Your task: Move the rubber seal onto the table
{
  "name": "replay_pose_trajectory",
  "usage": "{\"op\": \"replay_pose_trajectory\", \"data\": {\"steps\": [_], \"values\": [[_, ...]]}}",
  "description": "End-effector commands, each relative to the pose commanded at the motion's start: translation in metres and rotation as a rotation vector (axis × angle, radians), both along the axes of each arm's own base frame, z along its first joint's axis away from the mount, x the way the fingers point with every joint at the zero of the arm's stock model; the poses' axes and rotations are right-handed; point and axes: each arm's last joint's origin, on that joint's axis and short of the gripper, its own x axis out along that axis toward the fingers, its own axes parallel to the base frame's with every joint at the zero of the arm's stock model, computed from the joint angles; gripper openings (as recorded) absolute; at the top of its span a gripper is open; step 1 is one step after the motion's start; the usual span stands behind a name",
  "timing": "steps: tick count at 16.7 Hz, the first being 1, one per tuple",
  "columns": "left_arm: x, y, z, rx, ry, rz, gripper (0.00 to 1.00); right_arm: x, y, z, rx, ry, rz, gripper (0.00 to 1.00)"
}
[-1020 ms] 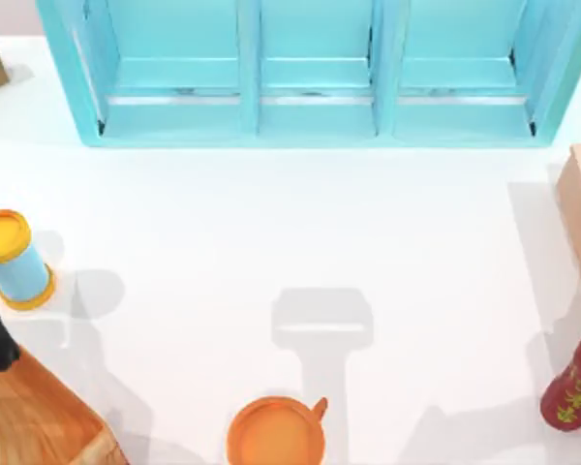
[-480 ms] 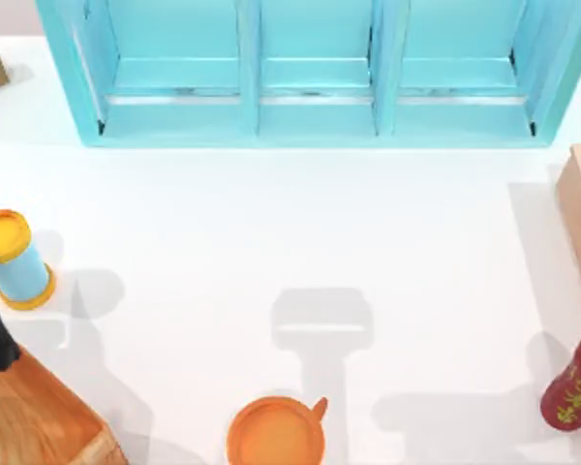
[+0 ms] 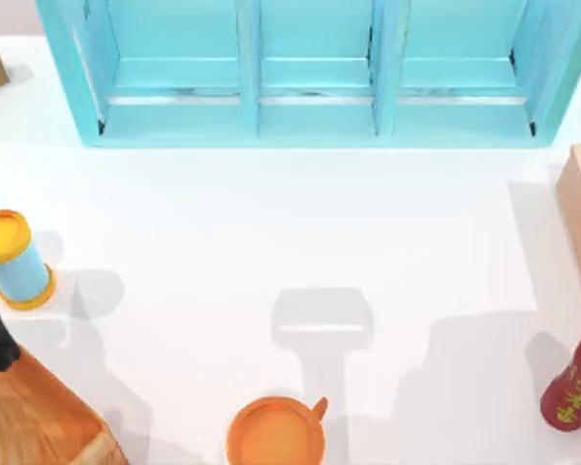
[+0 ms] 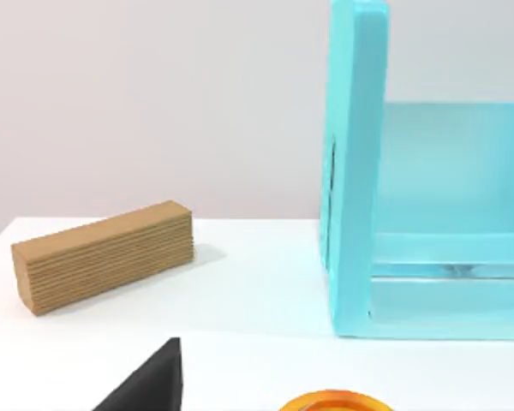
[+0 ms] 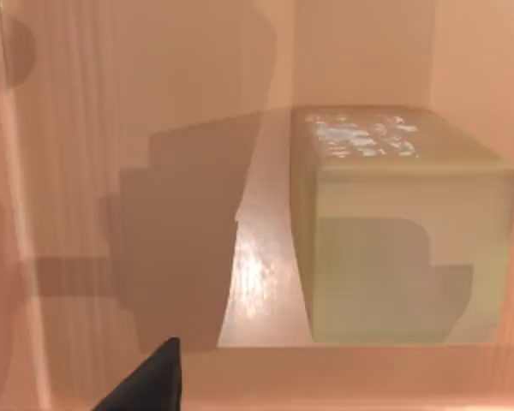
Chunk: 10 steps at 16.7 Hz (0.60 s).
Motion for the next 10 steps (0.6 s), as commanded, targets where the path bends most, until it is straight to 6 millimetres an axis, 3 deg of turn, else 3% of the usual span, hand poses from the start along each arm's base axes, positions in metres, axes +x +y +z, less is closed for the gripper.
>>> {"op": "replay_pose_trajectory", "data": {"steps": [8, 10], "values": [[0.0, 0.0, 0.0, 0.0, 0.0, 0.0, 1.0, 0.008, -0.006, -0.002, 0.019, 0.053, 0.003, 1.0], [0.0, 0.0, 0.0, 0.0, 0.0, 0.0, 1.0, 0.009, -0.007, -0.011, 0.02, 0.057, -0.001, 1.0]]}}
